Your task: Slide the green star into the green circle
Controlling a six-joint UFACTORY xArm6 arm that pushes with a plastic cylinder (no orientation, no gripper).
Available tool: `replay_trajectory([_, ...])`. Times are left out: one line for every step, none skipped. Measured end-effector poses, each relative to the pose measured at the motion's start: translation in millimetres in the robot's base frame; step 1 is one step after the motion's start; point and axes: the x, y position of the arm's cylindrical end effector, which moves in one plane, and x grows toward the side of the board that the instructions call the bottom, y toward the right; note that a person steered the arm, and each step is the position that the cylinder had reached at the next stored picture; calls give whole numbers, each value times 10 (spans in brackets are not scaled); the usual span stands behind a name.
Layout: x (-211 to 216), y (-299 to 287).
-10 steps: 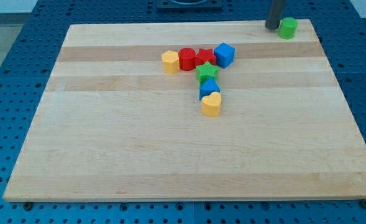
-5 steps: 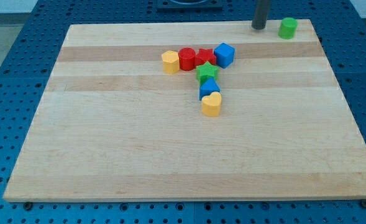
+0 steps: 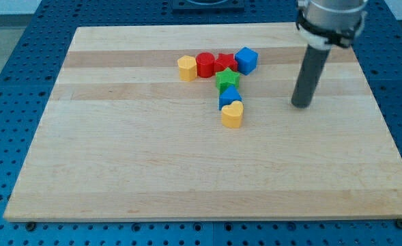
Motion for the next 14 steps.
replay_trajectory([390, -171])
replay_trajectory([543, -642])
replay_trajectory([549, -1126])
replay_trajectory([549, -1538])
replay_trajectory([403, -1747])
replay_trajectory([97, -1764])
replay_trajectory([-186, -1764])
replay_trajectory([-376, -1712])
replay_trajectory([-592, -1600])
replay_trajectory([-722, -1433])
replay_trajectory([-722, -1166])
replay_trajectory([-722, -884])
replay_trajectory([-722, -617])
replay_trajectory([-711, -349])
